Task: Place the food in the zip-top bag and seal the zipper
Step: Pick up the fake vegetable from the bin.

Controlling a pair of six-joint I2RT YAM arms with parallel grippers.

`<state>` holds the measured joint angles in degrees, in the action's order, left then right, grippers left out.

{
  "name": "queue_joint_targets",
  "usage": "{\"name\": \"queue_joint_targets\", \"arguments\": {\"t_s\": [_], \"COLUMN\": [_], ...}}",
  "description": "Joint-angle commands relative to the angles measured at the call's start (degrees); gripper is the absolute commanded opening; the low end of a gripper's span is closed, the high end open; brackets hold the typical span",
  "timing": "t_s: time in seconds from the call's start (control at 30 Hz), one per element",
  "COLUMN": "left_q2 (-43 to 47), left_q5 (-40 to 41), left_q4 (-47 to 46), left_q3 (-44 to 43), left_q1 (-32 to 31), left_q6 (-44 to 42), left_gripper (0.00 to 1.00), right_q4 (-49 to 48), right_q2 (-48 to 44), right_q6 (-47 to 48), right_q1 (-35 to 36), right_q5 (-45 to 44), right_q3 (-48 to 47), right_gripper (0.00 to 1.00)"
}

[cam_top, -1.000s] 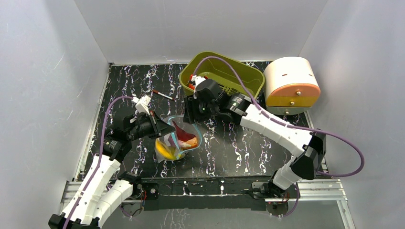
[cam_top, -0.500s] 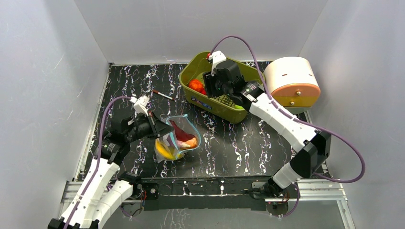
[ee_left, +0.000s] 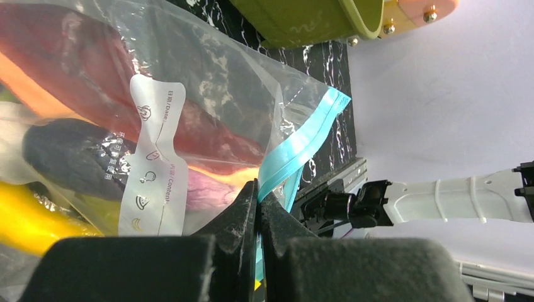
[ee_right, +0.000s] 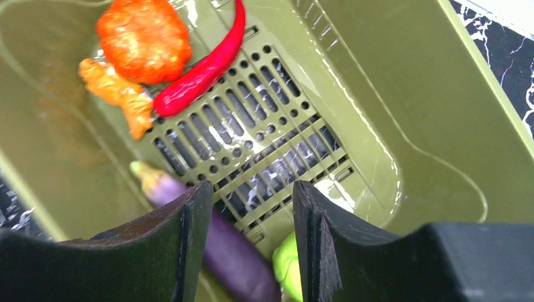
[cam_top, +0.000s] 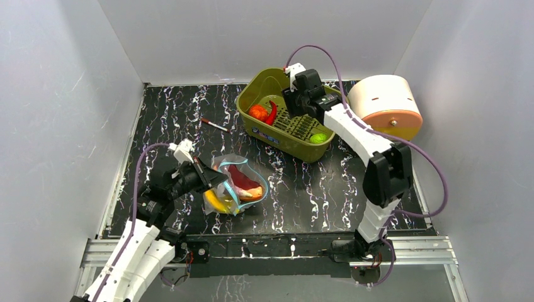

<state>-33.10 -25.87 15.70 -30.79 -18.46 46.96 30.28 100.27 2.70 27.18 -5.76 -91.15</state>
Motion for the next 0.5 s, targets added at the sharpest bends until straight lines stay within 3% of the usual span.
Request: {"name": "queue_joint_targets", "arguments": {"t_s": [0.0,0.17,0.47], "left_q2": [0.71,0.50,-3.87], "left_q5": [4.60,5.27,5.55], "left_q4": [6.61,15.95,23.67], "left_q3": [-5.24,-7.87,-11.95], "left_q1": [0.18,0.17,0.18], "left_q6": [-0.79,-1.60,-6.38], "left_gripper": [0.00,0.00,0.00], "right_q4": [0.85,-3.64,-0.34], "right_q2": [4.19,4.33,12.32], "right_q6": [3.12,4.53,5.36], "right_q1": [-2.02,-4.43,-6.36], "right_q5": [1.02,2.21,4.53], "right_q3": [-6.06,-2.07,-8.24], "right_gripper": [0.47,0.49,0.49]}}
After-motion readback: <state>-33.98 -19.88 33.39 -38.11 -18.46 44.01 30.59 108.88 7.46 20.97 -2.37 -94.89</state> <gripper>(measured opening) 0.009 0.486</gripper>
